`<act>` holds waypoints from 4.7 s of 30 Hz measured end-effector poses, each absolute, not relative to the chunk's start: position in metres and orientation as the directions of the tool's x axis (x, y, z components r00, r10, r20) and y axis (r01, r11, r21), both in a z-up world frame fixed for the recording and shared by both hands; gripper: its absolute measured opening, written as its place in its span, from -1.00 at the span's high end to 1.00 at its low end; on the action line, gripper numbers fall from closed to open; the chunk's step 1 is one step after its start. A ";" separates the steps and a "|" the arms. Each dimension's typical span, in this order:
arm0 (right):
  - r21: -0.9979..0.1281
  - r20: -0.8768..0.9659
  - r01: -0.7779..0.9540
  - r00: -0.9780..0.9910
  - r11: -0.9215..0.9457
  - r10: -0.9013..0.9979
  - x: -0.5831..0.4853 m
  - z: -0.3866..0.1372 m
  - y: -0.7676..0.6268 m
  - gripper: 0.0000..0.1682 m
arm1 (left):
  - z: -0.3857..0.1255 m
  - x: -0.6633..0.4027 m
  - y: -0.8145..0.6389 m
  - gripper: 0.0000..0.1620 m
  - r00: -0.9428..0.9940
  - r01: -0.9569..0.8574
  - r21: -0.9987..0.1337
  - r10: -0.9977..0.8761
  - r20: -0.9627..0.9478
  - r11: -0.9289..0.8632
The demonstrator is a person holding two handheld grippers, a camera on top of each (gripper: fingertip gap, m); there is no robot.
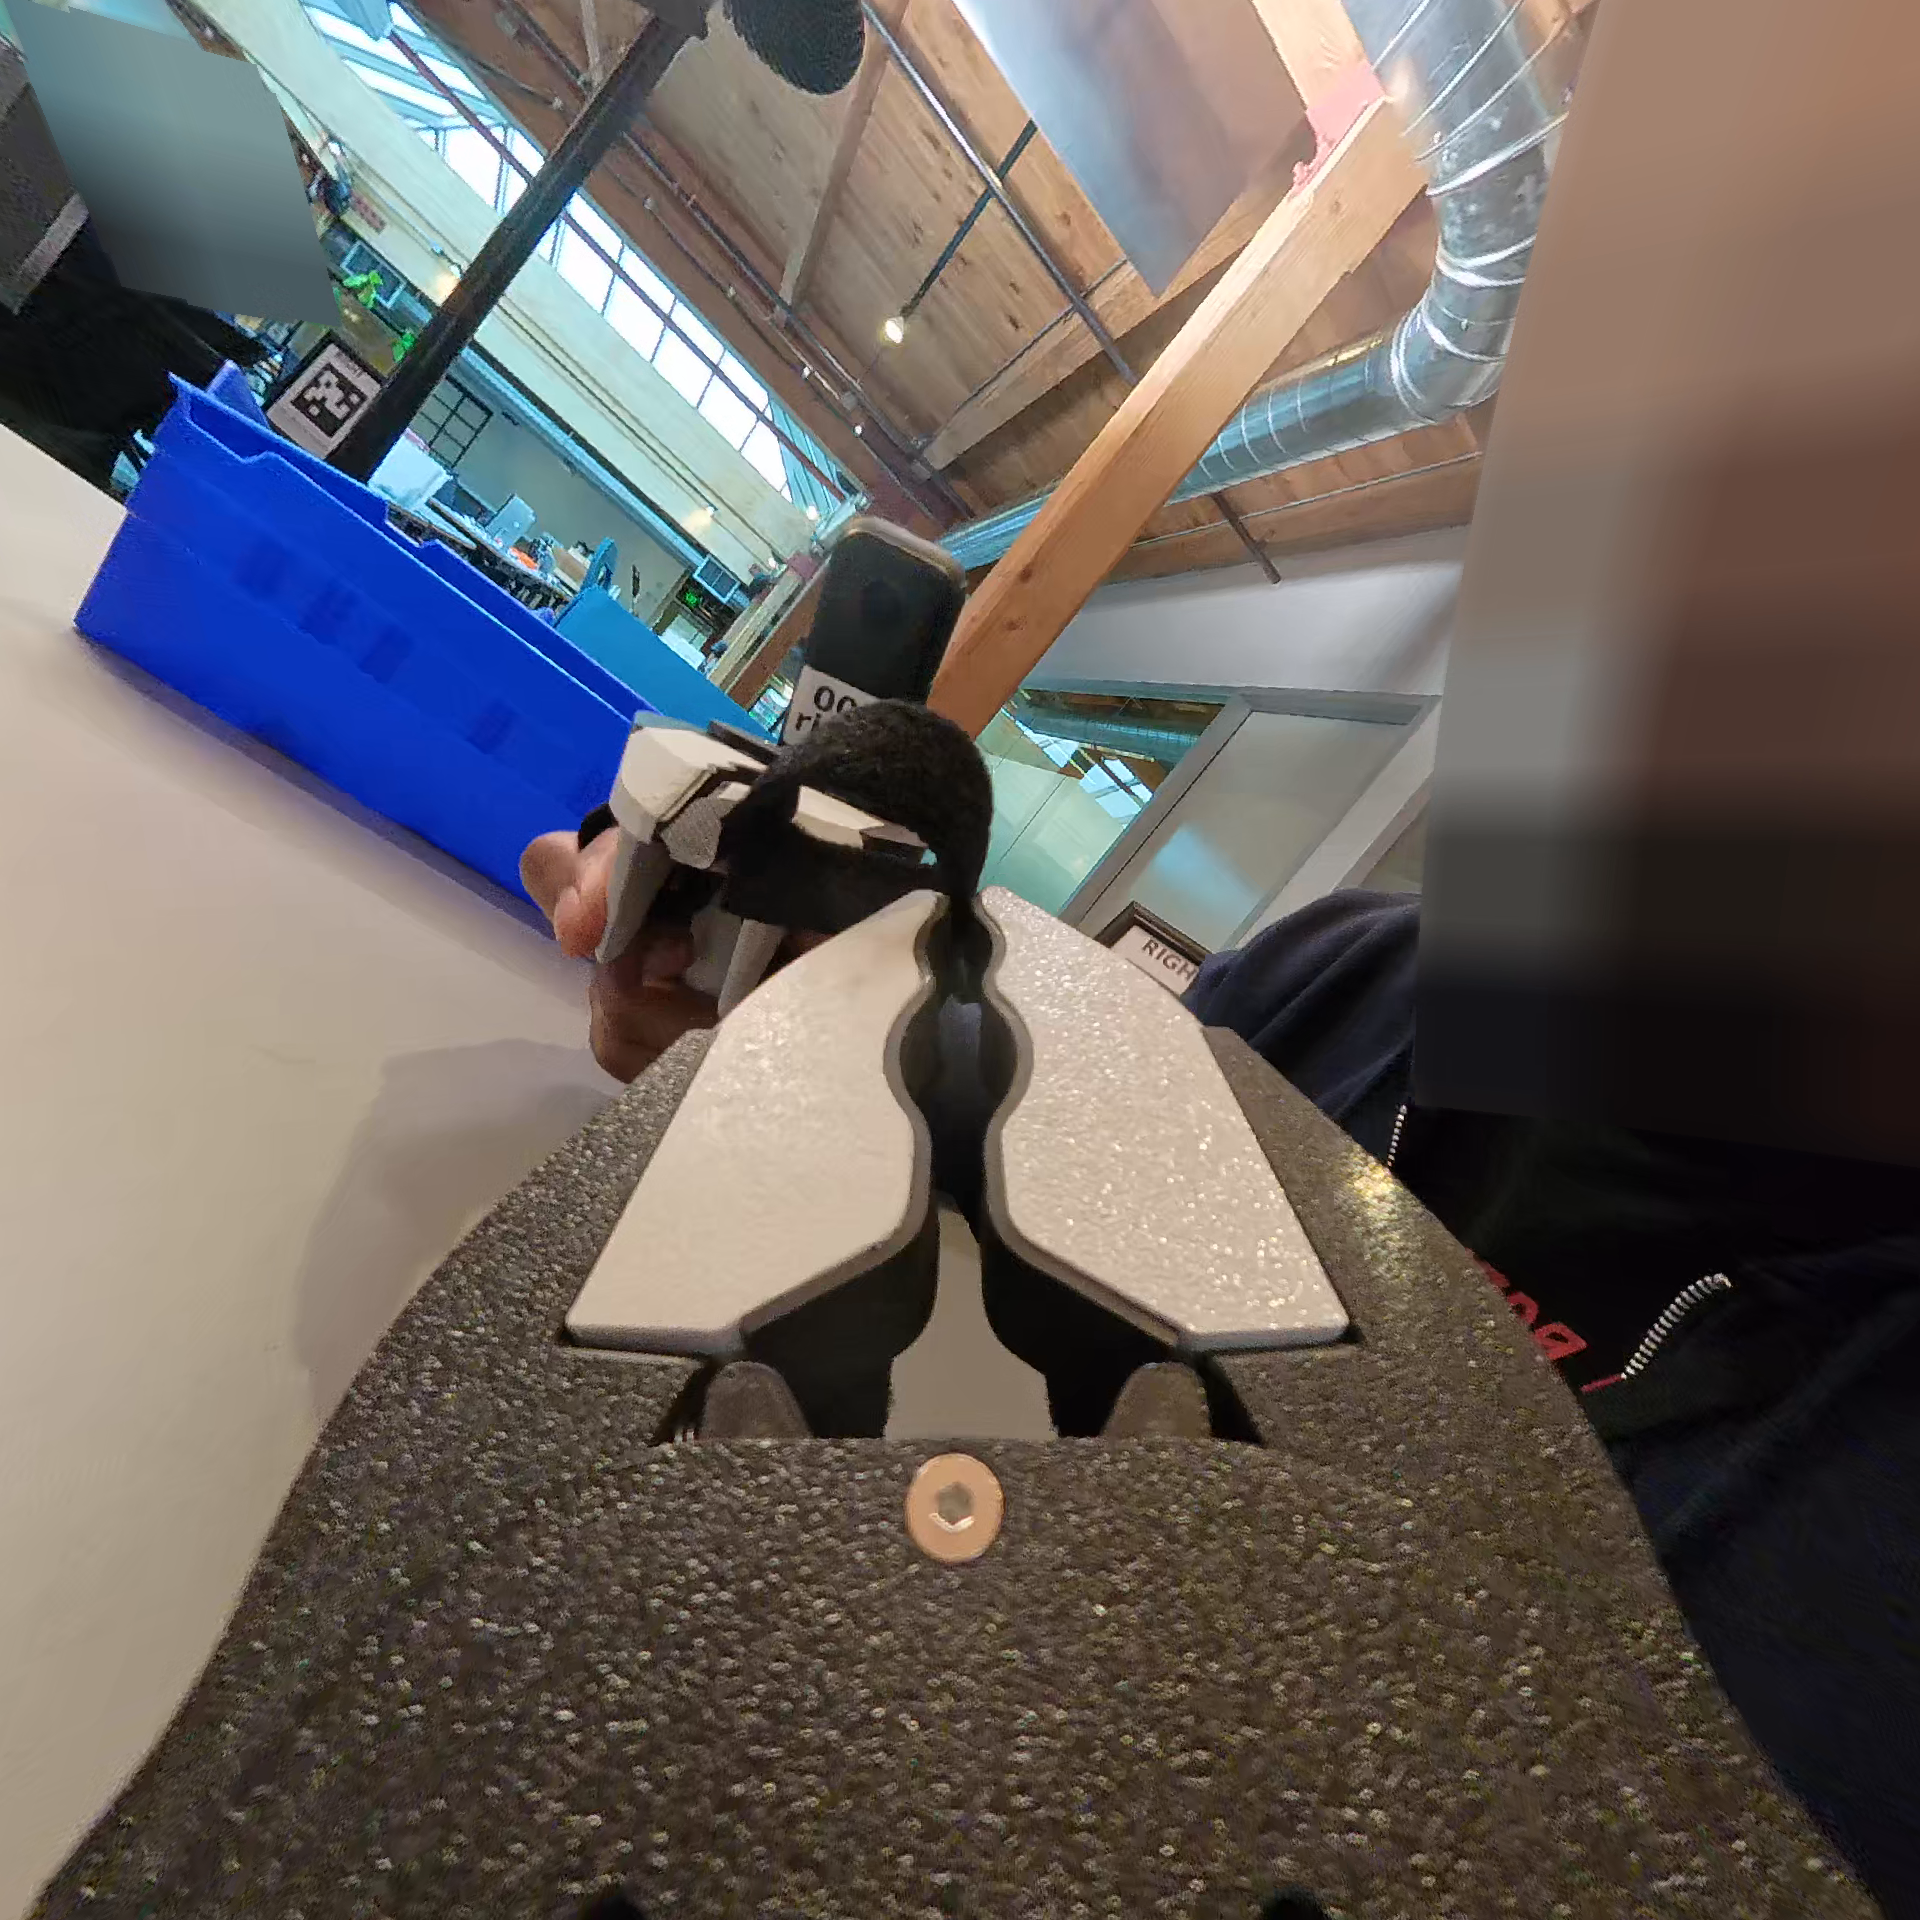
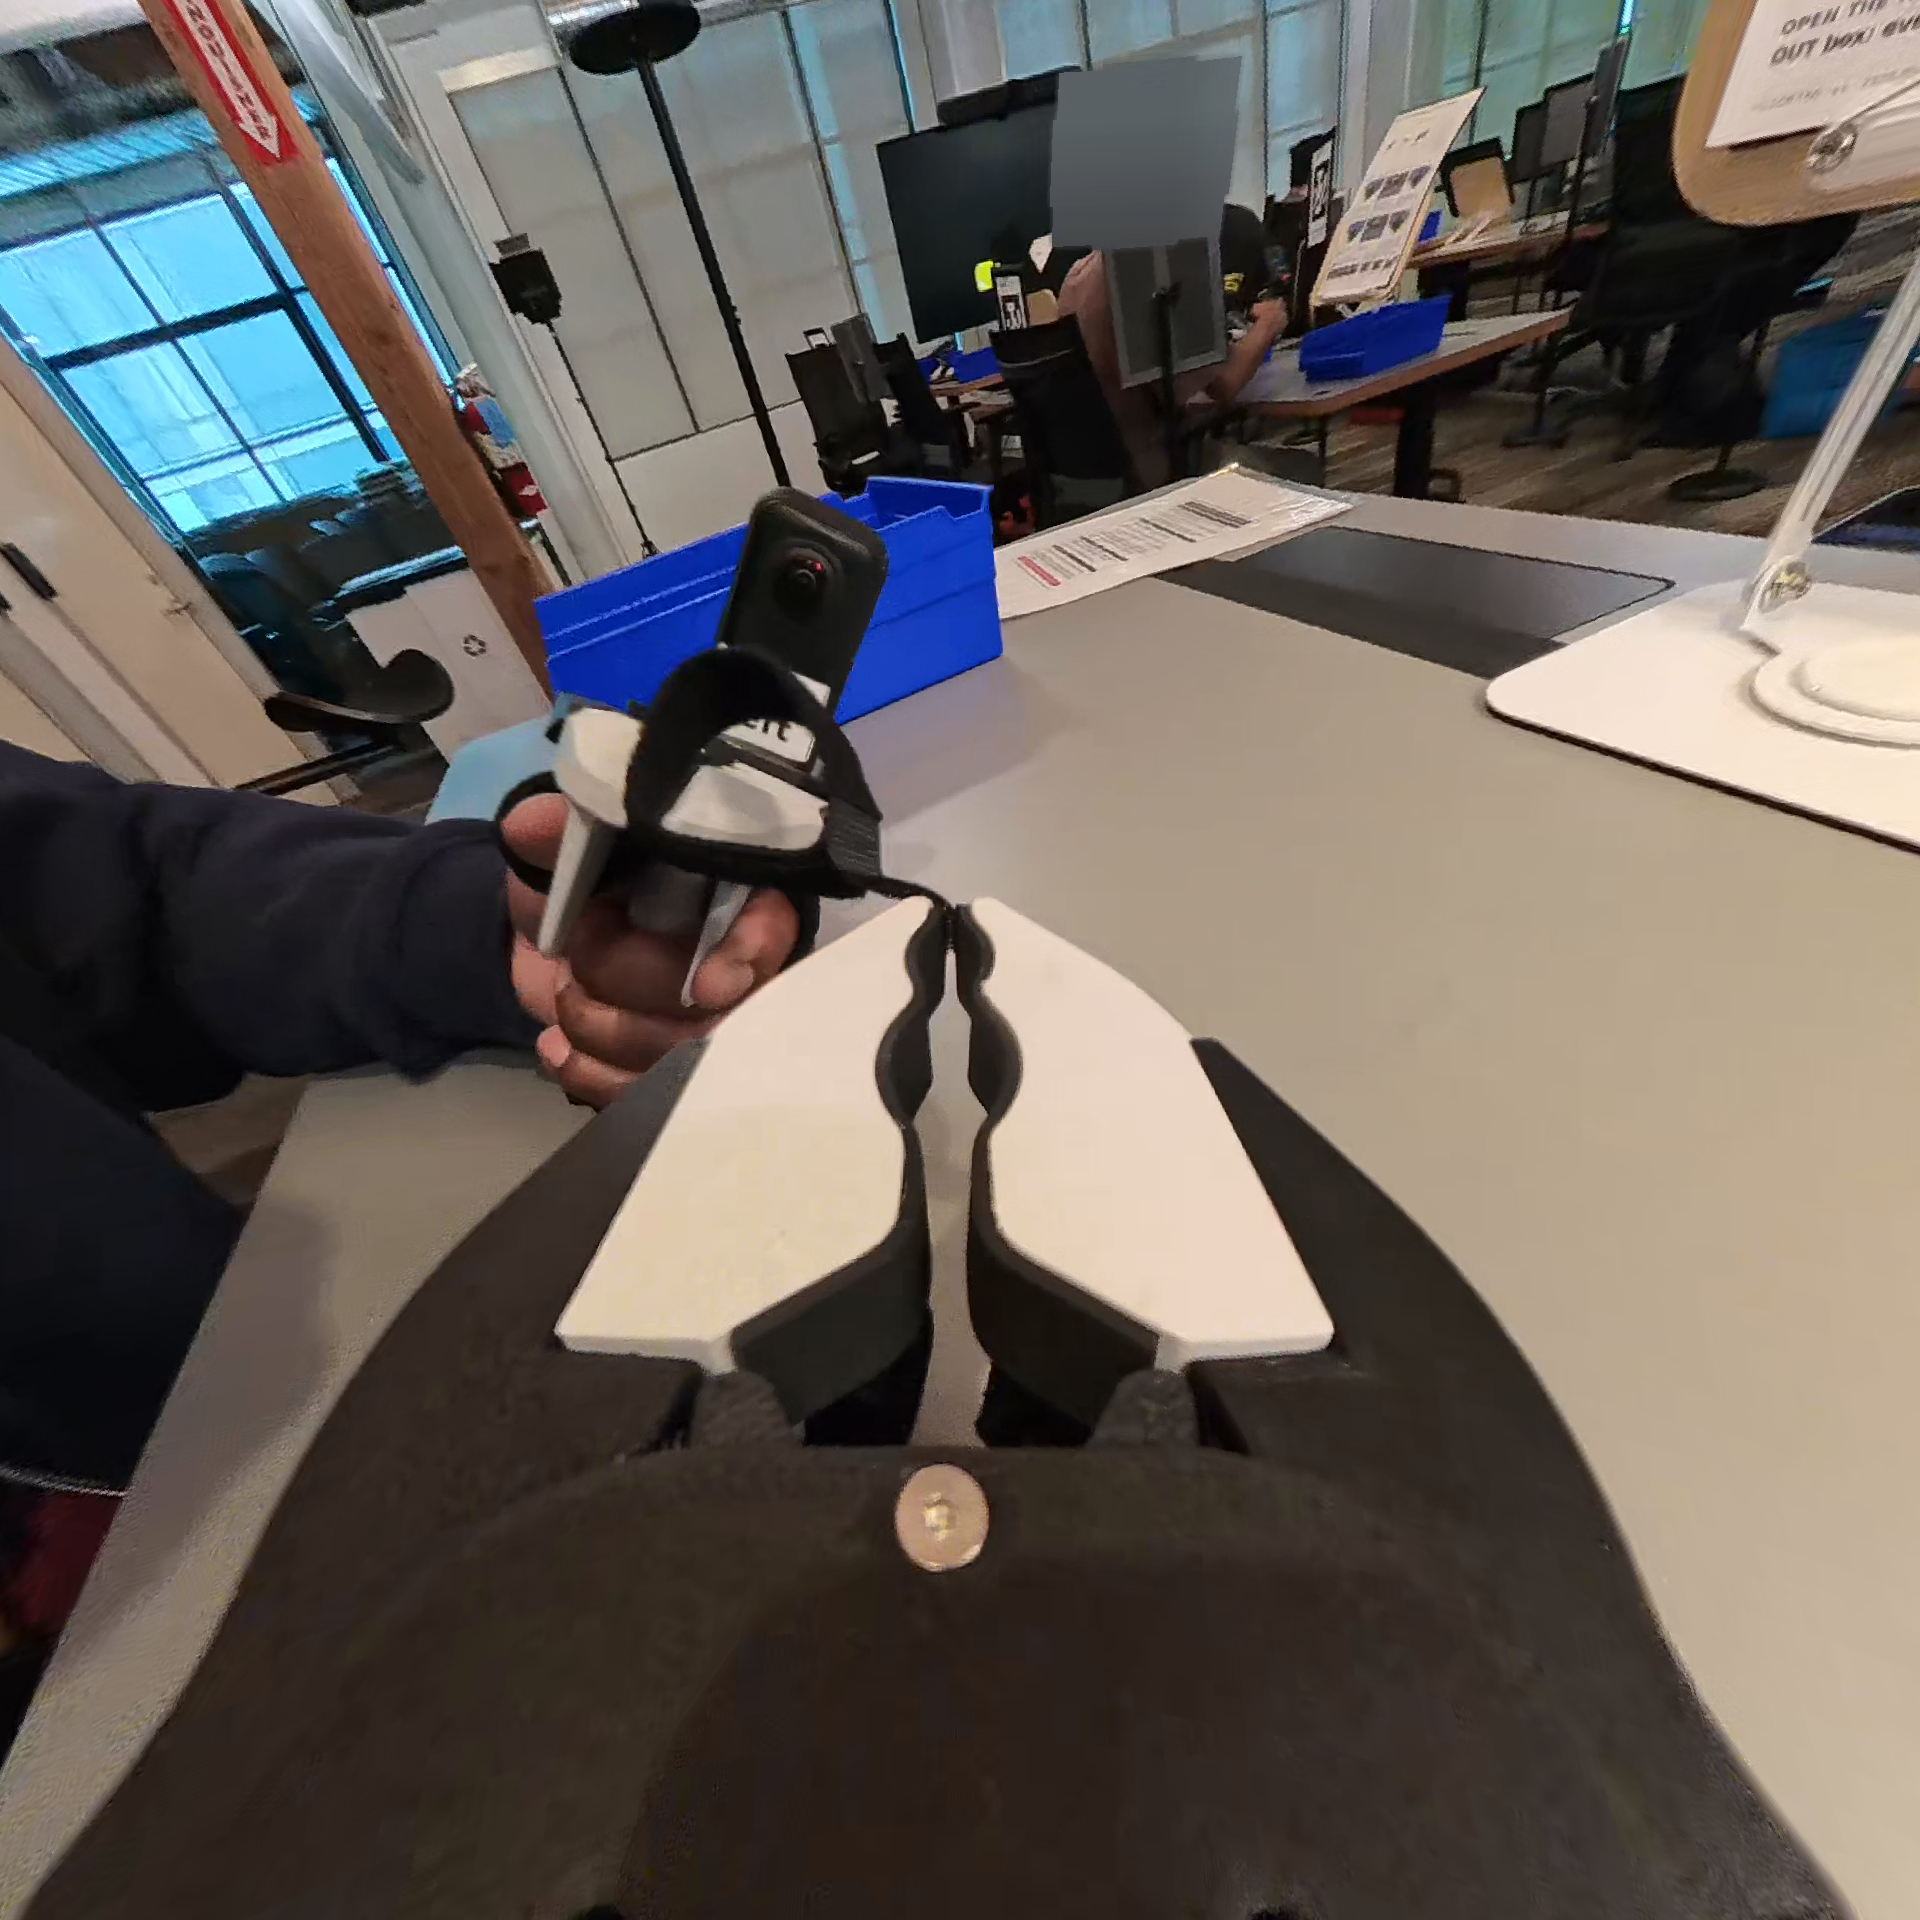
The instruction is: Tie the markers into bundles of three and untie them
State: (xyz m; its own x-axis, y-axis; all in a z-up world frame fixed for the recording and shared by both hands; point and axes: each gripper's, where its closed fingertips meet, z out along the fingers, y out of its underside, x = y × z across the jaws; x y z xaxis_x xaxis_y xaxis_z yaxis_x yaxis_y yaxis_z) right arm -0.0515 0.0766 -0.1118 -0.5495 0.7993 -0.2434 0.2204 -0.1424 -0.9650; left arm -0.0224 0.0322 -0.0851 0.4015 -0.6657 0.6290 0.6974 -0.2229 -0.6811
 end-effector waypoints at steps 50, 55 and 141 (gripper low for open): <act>-0.201 0.779 0.834 -0.182 0.514 0.600 0.073 -0.052 0.443 0.98 | -0.117 -0.016 0.052 0.45 0.549 0.597 -0.728 -0.489 0.678 -0.339; 0.356 0.775 0.597 -0.619 0.719 0.130 0.048 -0.100 0.488 0.98 | -0.116 -0.024 0.052 0.46 0.534 0.636 -0.702 -0.475 0.700 -0.320; -0.739 0.070 0.588 -0.418 0.328 0.906 -0.005 -0.211 0.096 0.57 | -0.041 -0.284 -0.244 0.63 0.814 0.392 -0.841 0.567 0.129 -0.372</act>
State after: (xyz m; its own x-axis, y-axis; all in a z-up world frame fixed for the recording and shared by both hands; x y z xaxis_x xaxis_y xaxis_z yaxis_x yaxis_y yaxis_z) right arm -0.0053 0.0962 -0.2110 -0.4176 0.9060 0.0696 0.5880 0.3278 -0.7394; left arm -0.2842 -0.2440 -0.0408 0.8136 0.5670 0.1286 0.3922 -0.3719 -0.8413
